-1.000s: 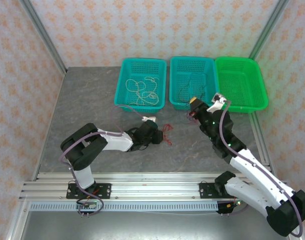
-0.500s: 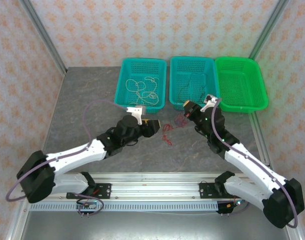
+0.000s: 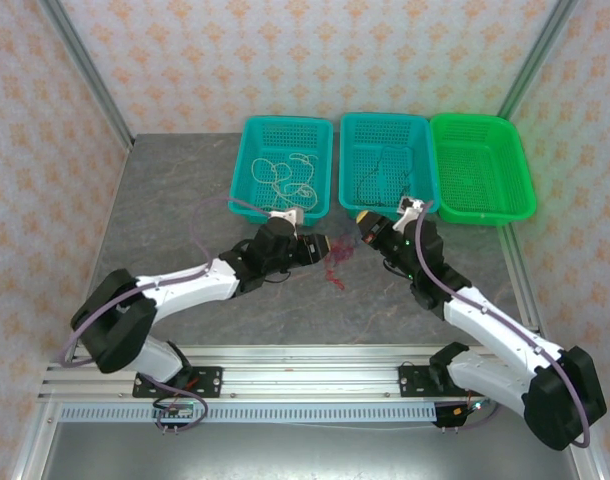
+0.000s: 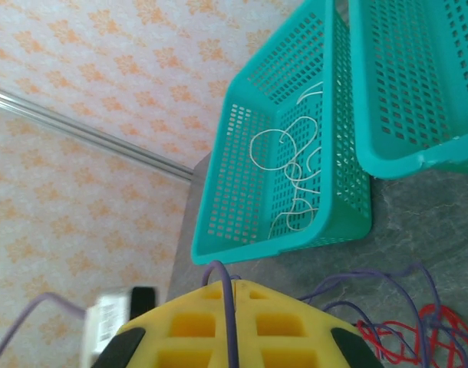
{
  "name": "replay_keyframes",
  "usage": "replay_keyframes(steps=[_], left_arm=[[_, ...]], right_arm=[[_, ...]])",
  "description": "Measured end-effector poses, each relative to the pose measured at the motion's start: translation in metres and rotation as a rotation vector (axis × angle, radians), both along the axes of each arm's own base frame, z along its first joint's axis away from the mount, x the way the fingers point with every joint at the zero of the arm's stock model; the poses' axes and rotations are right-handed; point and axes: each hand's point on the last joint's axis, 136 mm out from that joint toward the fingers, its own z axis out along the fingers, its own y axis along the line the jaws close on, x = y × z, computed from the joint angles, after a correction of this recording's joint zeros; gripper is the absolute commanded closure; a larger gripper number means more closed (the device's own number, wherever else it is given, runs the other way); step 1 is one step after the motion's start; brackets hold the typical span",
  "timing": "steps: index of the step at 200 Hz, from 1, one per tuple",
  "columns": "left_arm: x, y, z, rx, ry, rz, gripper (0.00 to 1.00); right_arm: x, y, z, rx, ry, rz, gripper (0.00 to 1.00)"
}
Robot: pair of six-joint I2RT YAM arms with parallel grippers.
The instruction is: Untangle the cables
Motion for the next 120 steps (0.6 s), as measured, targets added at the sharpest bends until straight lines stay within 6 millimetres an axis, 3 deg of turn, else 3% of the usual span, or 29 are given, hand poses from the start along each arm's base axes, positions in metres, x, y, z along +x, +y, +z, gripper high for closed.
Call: replay_keyframes(steps=[25, 52, 97, 120], left_arm=[[0.004, -0.015, -0.006, -0.057, 0.005, -0.032, 0.63], [0.006, -0.028, -0.011, -0.106, 0.017, -0.063, 1.0], [0.006, -0.029, -0.011, -0.11, 0.012, -0.065, 1.0], [0.002, -0.022, -0.005, -0.111, -0.002, -0.055, 1.0]], right_arm=[[-0.002, -0.001, -0.008, 0.002, 0.014, 0.001, 1.0], [-0.003, -0.001, -0.015, 0.0, 0.03, -0.001, 1.0], [-0.003, -0.011, -0.014, -0.012, 0.027, -0.05, 1.0], [-0.002, -0.035, -0.036, -0.067, 0.074, -0.169, 1.0]])
